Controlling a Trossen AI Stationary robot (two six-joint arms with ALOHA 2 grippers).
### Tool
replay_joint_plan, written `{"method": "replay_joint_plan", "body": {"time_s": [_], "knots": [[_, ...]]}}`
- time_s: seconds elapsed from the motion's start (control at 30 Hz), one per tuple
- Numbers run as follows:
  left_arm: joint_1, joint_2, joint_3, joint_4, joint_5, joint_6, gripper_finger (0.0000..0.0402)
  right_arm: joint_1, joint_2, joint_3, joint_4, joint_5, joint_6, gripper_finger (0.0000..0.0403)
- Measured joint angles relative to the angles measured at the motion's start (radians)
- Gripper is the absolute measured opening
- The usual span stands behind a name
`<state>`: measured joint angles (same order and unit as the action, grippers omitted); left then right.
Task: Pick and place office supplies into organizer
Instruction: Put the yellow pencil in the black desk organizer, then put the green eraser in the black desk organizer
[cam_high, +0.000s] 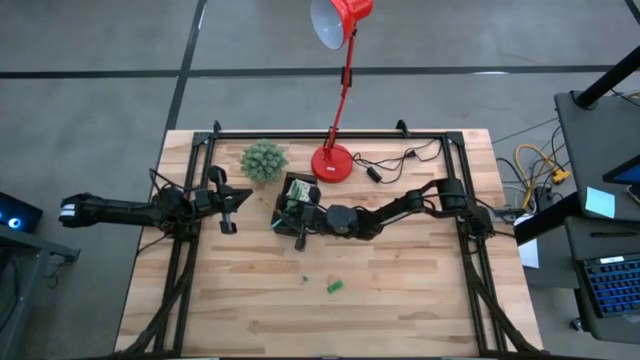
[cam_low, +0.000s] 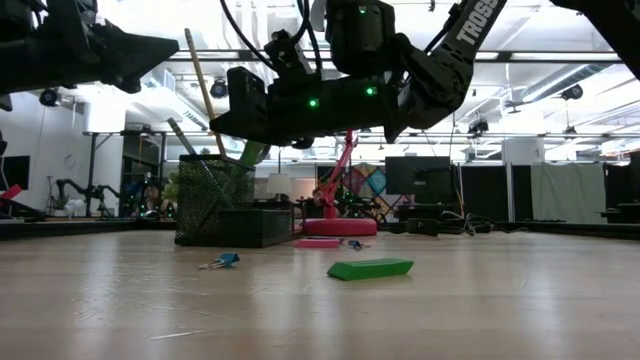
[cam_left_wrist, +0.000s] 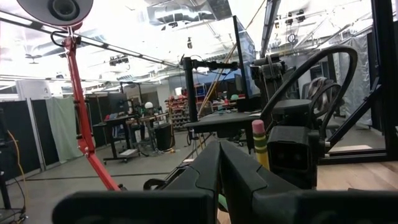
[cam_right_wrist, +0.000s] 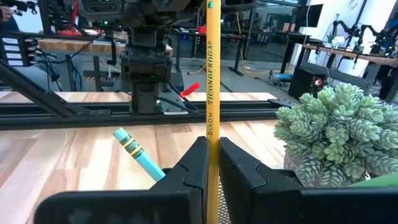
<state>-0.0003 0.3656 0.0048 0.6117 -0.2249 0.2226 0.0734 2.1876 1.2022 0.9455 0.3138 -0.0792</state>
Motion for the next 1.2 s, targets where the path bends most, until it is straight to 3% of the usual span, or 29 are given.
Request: {"method": "replay_joint_plan", "body": {"time_s": [0.7,1.2], "knots": [[0.0,0.0,0.0,0.0,0.0,0.0,0.0,0.0,0.0,0.0,0.0,0.0,0.019,0.0088],[0.0,0.0,0.0,0.0,0.0,0.0,0.0,0.0,-0.001,0.0,0.035,0.001,0.014,0.0066]]}}
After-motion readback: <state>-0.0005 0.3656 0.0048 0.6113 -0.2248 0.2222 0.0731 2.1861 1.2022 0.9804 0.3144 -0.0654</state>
